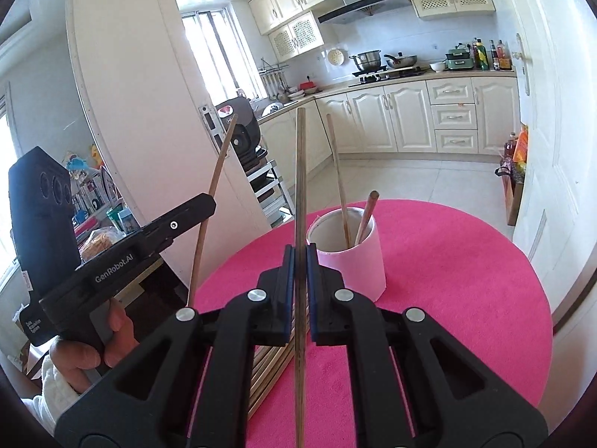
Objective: Organize utensils
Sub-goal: 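Lift both held chopsticks upright over the pink cup, then lower both chopsticks into the pink cup and open both tools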
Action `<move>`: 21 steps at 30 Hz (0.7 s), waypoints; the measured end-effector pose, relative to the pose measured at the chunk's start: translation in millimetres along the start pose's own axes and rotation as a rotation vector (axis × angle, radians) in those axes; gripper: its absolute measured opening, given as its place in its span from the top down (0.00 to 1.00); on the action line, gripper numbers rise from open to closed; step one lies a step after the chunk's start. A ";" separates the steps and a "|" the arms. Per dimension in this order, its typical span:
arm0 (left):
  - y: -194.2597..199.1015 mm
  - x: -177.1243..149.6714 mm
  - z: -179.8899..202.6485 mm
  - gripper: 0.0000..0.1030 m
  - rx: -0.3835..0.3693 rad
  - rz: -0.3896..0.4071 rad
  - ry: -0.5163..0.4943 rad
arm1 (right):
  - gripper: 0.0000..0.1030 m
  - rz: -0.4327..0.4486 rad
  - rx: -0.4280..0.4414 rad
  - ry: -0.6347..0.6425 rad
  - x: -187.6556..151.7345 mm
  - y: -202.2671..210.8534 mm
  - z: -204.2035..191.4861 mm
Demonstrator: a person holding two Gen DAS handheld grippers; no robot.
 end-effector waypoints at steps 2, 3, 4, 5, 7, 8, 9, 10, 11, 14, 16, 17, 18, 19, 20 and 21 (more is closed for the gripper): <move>-1.3 4.5 0.2 0.94 0.000 0.033 -0.005 | 0.94 0.029 -0.006 -0.015 5.3 -0.1 4.8; -2.6 8.2 1.5 0.94 -0.016 0.052 -0.005 | 0.94 0.044 -0.006 -0.024 9.3 -1.2 4.7; -3.3 11.3 2.4 0.94 -0.029 0.072 -0.004 | 0.94 0.066 -0.009 -0.035 13.8 -1.5 5.4; -4.5 15.7 3.9 0.94 -0.041 0.101 -0.006 | 0.94 0.094 -0.014 -0.043 19.1 -1.6 5.6; -4.9 24.4 7.8 0.94 -0.065 0.164 -0.024 | 0.94 0.148 -0.013 -0.067 27.7 -2.8 5.9; -6.4 28.1 9.6 0.94 -0.069 0.192 -0.034 | 0.94 0.178 -0.013 -0.083 33.1 -3.7 6.6; -7.6 31.9 11.6 0.94 -0.075 0.223 -0.046 | 0.94 0.208 -0.010 -0.091 38.3 -3.9 5.6; -8.6 35.0 13.5 0.94 -0.075 0.252 -0.060 | 0.94 0.249 -0.012 -0.094 44.3 -4.3 3.7; -10.8 38.0 14.4 0.94 -0.072 0.281 -0.075 | 0.94 0.292 -0.019 -0.095 50.1 -4.2 2.6; -18.9 46.9 12.1 0.94 -0.069 0.348 -0.088 | 0.94 0.409 -0.047 -0.091 63.5 -8.1 -2.4; -26.5 51.5 5.4 0.94 -0.063 0.386 -0.081 | 0.94 0.481 -0.081 -0.087 71.0 -12.1 -0.5; -30.1 53.2 1.4 0.94 -0.060 0.398 -0.076 | 0.94 0.501 -0.089 -0.086 75.2 -15.8 1.3; -35.2 55.6 -2.8 0.94 -0.051 0.412 -0.069 | 0.94 0.518 -0.095 -0.085 79.2 -19.3 2.7; -39.6 56.6 -5.9 0.94 -0.054 0.421 -0.062 | 0.94 0.536 -0.102 -0.084 82.5 -23.4 3.8; -44.2 58.8 -8.7 0.94 -0.055 0.428 -0.056 | 0.94 0.543 -0.102 -0.081 85.7 -26.2 4.7; -48.2 61.4 -11.5 0.94 -0.051 0.441 -0.052 | 0.94 0.550 -0.102 -0.080 88.7 -28.7 5.7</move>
Point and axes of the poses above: each gripper's, at about its wrist camera, not at the fingertips, and y roughly against the way its jaws point, z to its right, x to its top, the point moved 8 cm from there along -y, roughly the way its jaws point, and after that the axes turned 13 degrees about -x, right-handed, at the moved point
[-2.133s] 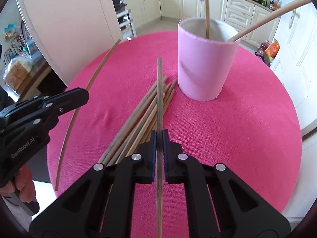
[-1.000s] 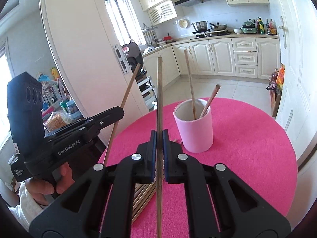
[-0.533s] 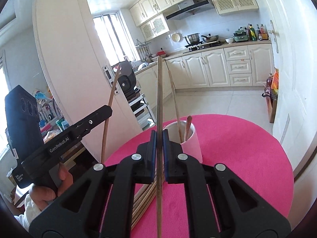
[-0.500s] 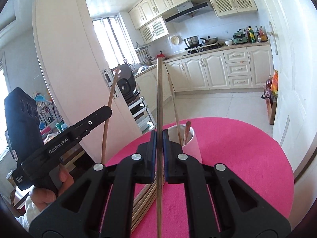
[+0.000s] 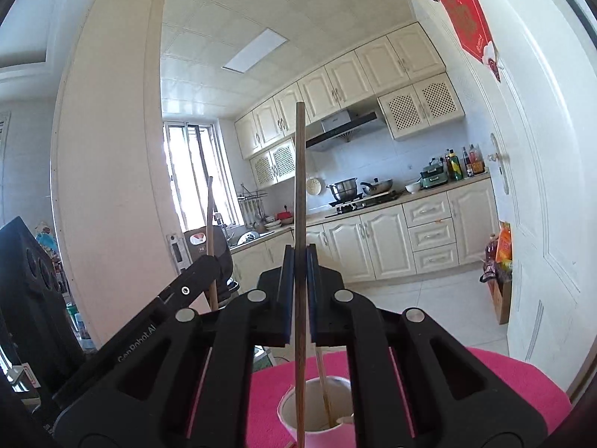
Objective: Organize utensils
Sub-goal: 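Lower both chopsticks into the pink cup and open both tools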
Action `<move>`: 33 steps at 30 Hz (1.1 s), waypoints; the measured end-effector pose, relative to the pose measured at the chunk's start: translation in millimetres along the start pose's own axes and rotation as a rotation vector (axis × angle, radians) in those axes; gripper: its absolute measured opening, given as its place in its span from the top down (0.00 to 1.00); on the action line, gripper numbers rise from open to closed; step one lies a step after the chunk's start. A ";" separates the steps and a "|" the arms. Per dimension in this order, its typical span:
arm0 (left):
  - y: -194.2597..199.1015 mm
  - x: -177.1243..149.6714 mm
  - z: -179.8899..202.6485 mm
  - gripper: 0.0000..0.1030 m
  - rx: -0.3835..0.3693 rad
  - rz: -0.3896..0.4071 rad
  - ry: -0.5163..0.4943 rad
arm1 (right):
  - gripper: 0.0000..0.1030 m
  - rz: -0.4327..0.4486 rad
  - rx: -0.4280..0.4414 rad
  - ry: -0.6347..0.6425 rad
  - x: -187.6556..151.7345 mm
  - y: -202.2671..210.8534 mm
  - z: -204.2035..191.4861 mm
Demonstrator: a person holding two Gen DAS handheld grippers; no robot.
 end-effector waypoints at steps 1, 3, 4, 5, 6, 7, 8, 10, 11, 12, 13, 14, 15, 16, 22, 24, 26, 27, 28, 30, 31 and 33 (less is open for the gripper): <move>-4.1 0.4 -1.6 0.94 -0.001 0.009 0.000 | 0.94 0.011 -0.003 0.002 1.5 -3.8 0.3; -11.0 -0.1 -5.0 0.94 0.004 0.025 0.002 | 0.94 0.032 -0.006 0.007 3.8 -8.8 1.0; -15.0 -0.4 -6.3 0.94 0.003 0.030 0.002 | 0.94 0.041 -0.007 0.012 4.8 -11.1 1.1; -18.7 -1.9 -7.9 0.94 0.006 0.031 0.000 | 0.94 0.049 -0.005 0.015 4.3 -10.5 -2.3; -21.7 -4.1 -10.3 0.94 0.011 0.032 -0.003 | 0.94 0.054 -0.005 0.020 3.9 -11.8 -2.5; -25.0 -7.2 -12.3 0.94 0.015 0.031 -0.005 | 0.94 0.054 -0.005 0.029 2.4 -14.3 -2.8; -28.6 -10.6 -14.3 0.94 0.014 0.028 -0.002 | 0.94 0.053 -0.003 0.033 -0.3 -15.5 -3.3; -36.0 -19.6 -20.3 0.94 0.019 0.008 0.016 | 0.94 0.048 -0.006 0.044 -5.6 -17.3 -3.6; -39.5 -22.2 -23.1 0.94 0.021 -0.001 0.024 | 0.94 0.048 -0.004 0.048 -7.6 -17.2 -4.1; -41.1 -25.7 -25.6 0.94 0.028 -0.009 0.027 | 0.94 0.046 -0.004 0.055 -9.3 -17.5 -4.3; -42.3 -28.9 -27.0 0.94 0.031 -0.018 0.027 | 0.94 0.042 -0.004 0.061 -10.6 -18.9 -3.7; -42.8 -31.5 -28.2 0.94 0.033 -0.023 0.024 | 0.94 0.038 -0.004 0.063 -12.0 -19.2 -3.3; -43.0 -34.0 -28.6 0.94 0.035 -0.029 0.019 | 0.94 0.036 -0.006 0.064 -13.0 -19.1 -2.6; -44.0 -36.6 -29.5 0.94 0.037 -0.039 0.016 | 0.94 0.034 -0.007 0.064 -14.1 -18.4 -1.9; -40.2 -40.3 -28.1 0.86 0.041 -0.095 0.009 | 0.93 0.020 -0.015 0.082 -18.1 -14.2 -1.4; -37.2 -38.6 -28.5 0.67 0.042 -0.107 0.014 | 0.93 0.009 -0.021 0.089 -18.4 -14.1 -1.6; -30.9 -35.8 -27.5 0.67 0.045 -0.109 0.005 | 0.93 0.001 -0.027 0.096 -17.4 -12.4 -1.9; -28.2 -34.0 -26.3 0.67 0.046 -0.116 -0.005 | 0.93 -0.004 -0.030 0.098 -17.1 -12.4 -1.7; -25.4 -32.4 -25.5 0.65 0.051 -0.125 -0.013 | 0.93 -0.013 -0.033 0.101 -17.1 -12.0 -1.9; -17.8 -29.6 -23.9 0.62 0.051 -0.140 -0.023 | 0.92 -0.024 -0.048 0.106 -17.1 -10.8 -0.8; -13.5 -27.7 -24.3 0.59 0.059 -0.147 -0.025 | 0.91 -0.035 -0.054 0.106 -17.6 -10.3 0.2; -4.8 -26.4 -25.8 0.54 0.072 -0.164 -0.028 | 0.91 -0.050 -0.067 0.103 -18.7 -8.0 2.6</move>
Point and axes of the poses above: each gripper's, at about its wrist camera, not at the fingertips, and y roughly against the way its jaws point, z to its right, x to its top, the point moved 8 cm from there along -y, roughly the way its jaws point, and after that the axes turned 13 degrees about -x, right-handed, at the moved point
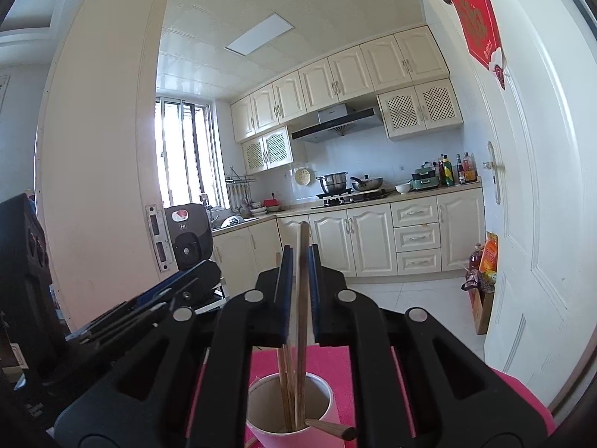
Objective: Organize utensils
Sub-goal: 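Lower both chopsticks into the pink cup and open both tools, then move both open tools back down to the chopstick pile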
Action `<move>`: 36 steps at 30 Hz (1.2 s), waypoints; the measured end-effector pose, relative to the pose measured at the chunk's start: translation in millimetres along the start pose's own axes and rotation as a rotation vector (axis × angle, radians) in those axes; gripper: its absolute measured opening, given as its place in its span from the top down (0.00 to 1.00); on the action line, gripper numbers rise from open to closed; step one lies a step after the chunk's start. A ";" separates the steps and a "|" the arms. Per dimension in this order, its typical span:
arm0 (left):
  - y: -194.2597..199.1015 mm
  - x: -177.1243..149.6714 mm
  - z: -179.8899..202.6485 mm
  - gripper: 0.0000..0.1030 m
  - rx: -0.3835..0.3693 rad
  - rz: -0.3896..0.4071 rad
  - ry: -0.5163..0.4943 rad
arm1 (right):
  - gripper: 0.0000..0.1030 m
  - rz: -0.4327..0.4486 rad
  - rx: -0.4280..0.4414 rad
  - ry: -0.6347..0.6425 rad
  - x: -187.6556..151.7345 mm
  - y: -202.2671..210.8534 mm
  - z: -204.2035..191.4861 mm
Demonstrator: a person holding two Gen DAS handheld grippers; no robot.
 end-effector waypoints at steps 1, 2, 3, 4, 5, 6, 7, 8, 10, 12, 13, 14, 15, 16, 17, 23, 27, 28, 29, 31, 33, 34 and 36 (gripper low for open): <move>4.6 0.4 -1.4 0.54 0.003 -0.008 0.002 | 0.90 -0.007 -0.006 0.002 -0.3 1.7 0.9; 9.5 0.2 -2.6 0.53 0.002 -0.020 0.004 | 0.88 -0.010 -0.009 0.004 0.0 3.8 1.6; 14.2 -0.5 -3.9 0.52 0.001 -0.035 0.006 | 0.86 -0.009 -0.014 0.005 0.8 7.1 2.2; 17.9 0.3 -4.2 0.51 0.006 -0.045 0.005 | 0.82 -0.006 -0.022 0.010 2.7 11.1 2.7; 23.2 0.1 -5.1 0.51 0.009 -0.058 0.003 | 0.79 -0.005 -0.027 0.012 4.6 14.7 2.8; 27.6 -0.2 -5.7 0.51 0.014 -0.071 -0.001 | 0.79 -0.005 -0.028 0.012 6.4 18.2 2.8; 32.5 -0.9 -6.8 0.51 0.016 -0.084 -0.004 | 0.79 -0.004 -0.032 0.014 9.2 23.1 2.4; 36.4 -2.5 -8.2 0.50 0.014 -0.104 -0.003 | 0.79 -0.002 -0.036 0.018 11.3 27.2 1.8; 44.0 -8.5 -12.4 0.50 0.011 -0.158 0.013 | 0.79 -0.002 -0.042 0.030 15.0 36.8 -0.6; 50.6 -16.8 -16.7 0.50 -0.005 -0.222 0.048 | 0.79 -0.005 -0.050 0.044 16.6 47.6 -3.7; 54.2 -21.4 -18.9 0.50 -0.012 -0.250 0.066 | 0.79 -0.010 -0.052 0.055 16.6 53.2 -5.8; 57.7 -27.0 -20.9 0.50 -0.024 -0.284 0.082 | 0.79 -0.018 -0.054 0.068 15.7 58.2 -7.9; 61.1 -33.3 -23.3 0.50 -0.021 -0.326 0.094 | 0.79 -0.025 -0.057 0.081 14.5 63.4 -10.1; 65.6 -38.6 -26.5 0.50 -0.013 -0.355 0.102 | 0.79 -0.035 -0.065 0.096 12.6 69.0 -12.0; 70.0 -44.7 -29.8 0.50 -0.004 -0.381 0.108 | 0.79 -0.049 -0.071 0.108 9.5 73.9 -13.6; 89.5 -94.6 -41.6 0.50 0.013 -0.616 0.119 | 0.79 -0.186 -0.083 0.163 -26.1 86.3 -20.8; 96.5 -134.8 -47.4 0.50 0.005 -0.781 0.145 | 0.79 -0.354 -0.077 0.163 -66.4 79.6 -21.5; 98.1 -144.2 -48.8 0.50 -0.002 -0.813 0.161 | 0.79 -0.405 -0.077 0.161 -78.2 77.2 -21.0; 99.7 -152.8 -50.1 0.50 -0.016 -0.836 0.181 | 0.79 -0.455 -0.075 0.159 -88.6 74.0 -20.2; 103.6 -167.7 -57.6 0.50 -0.007 -0.867 0.213 | 0.79 -0.568 -0.057 0.124 -112.6 68.2 -18.0; 104.1 -177.4 -61.1 0.50 0.021 -0.894 0.211 | 0.79 -0.665 -0.052 0.102 -134.1 64.9 -16.3; 103.2 -181.6 -62.8 0.50 0.034 -0.908 0.209 | 0.79 -0.701 -0.048 0.095 -144.8 65.4 -17.1; 102.4 -190.3 -62.6 0.50 0.037 -0.936 0.214 | 0.79 -0.747 -0.049 0.104 -157.0 65.7 -17.5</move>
Point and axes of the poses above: each gripper's, at about its wrist camera, not at the fingertips, and y roughly against the way its jaws point, z to its right, x to its top, the point moved 8 cm from there along -y, roughly the way its jaws point, and after that the axes turned 13 degrees about -x, right-handed, at the moved point
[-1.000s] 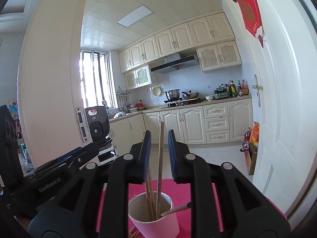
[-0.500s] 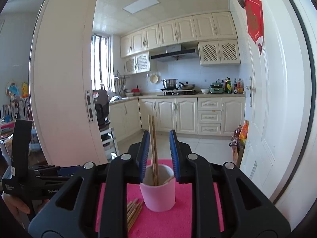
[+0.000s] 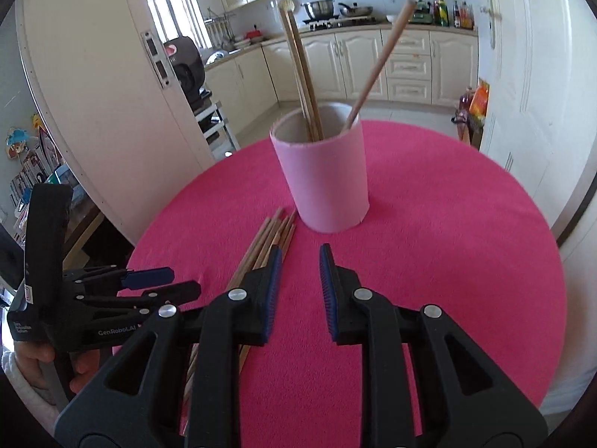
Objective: Organize utensils
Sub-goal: 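Move both open tools back down to the chopstick pile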
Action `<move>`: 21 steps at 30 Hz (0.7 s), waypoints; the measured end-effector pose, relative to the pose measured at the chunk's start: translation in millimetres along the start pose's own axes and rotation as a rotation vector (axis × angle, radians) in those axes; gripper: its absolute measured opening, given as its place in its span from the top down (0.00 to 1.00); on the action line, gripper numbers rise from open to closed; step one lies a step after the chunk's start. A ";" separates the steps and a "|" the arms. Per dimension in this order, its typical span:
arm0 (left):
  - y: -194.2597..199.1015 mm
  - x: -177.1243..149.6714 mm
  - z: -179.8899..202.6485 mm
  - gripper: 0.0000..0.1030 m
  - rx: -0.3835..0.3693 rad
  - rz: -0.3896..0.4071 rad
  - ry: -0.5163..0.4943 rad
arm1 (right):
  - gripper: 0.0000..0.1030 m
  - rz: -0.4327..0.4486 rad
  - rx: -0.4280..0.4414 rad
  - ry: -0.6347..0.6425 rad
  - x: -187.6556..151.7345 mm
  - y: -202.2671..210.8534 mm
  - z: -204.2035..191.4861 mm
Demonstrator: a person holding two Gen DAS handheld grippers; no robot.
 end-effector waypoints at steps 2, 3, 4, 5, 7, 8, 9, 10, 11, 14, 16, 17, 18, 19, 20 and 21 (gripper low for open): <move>-6.0 -3.3 -0.9 0.50 0.014 -0.021 -0.010 | 0.79 -0.045 0.002 0.005 -5.4 -7.0 -1.6; -8.5 -5.0 -2.3 0.50 0.030 -0.027 -0.014 | 0.79 -0.065 0.002 0.009 -8.2 -10.1 -3.1; -10.0 -5.1 -2.1 0.50 0.032 -0.030 -0.014 | 0.79 -0.084 0.004 0.015 -11.9 -11.4 -5.5; -11.6 -4.6 0.4 0.50 0.027 -0.029 -0.015 | 0.79 -0.096 0.004 0.021 -14.2 -13.2 -7.2; -14.0 -4.4 2.0 0.50 0.036 -0.031 -0.024 | 0.79 -0.124 0.002 0.034 -19.6 -14.7 -10.3; -14.9 -2.3 3.0 0.50 0.055 -0.032 -0.030 | 0.79 -0.134 0.002 0.037 -21.2 -14.7 -11.0; -16.0 -1.0 3.7 0.50 0.070 -0.033 -0.036 | 0.79 -0.139 0.001 0.041 -22.8 -15.1 -10.0; -17.2 -0.2 4.0 0.50 0.075 -0.036 -0.040 | 0.79 -0.148 0.000 0.048 -25.1 -17.4 -11.3; -19.3 0.3 3.8 0.50 0.080 -0.044 -0.038 | 0.79 -0.157 0.001 0.051 -26.6 -18.8 -12.1; -22.6 2.8 5.1 0.50 0.096 -0.048 -0.040 | 0.75 -0.175 0.000 0.052 -29.9 -23.2 -13.0; -25.3 3.9 7.4 0.50 0.100 -0.051 -0.050 | 0.72 -0.182 0.001 0.052 -31.2 -24.6 -12.6; -26.4 4.8 8.5 0.50 0.107 -0.050 -0.058 | 0.70 -0.188 0.002 0.052 -31.9 -25.7 -12.5; -26.7 5.9 9.1 0.50 0.116 -0.050 -0.065 | 0.70 -0.190 0.003 0.052 -32.0 -26.4 -13.1; -27.2 6.8 9.6 0.50 0.126 -0.049 -0.069 | 0.70 -0.192 0.003 0.054 -32.2 -27.1 -12.8; -28.2 8.2 10.7 0.50 0.139 -0.048 -0.074 | 0.70 -0.195 0.002 0.054 -32.4 -27.9 -12.2; -29.2 10.1 12.0 0.50 0.150 -0.051 -0.082 | 0.70 -0.202 -0.003 0.053 -32.4 -28.6 -11.0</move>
Point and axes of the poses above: each gripper's, at about its wrist camera, not at the fingertips, and y roughly against the way its jaws point, z to its right, x to its top, the point moved 8 cm from there along -y, roughly the way its jaws point, and after that the axes turned 13 degrees about -x, right-handed, at the moved point
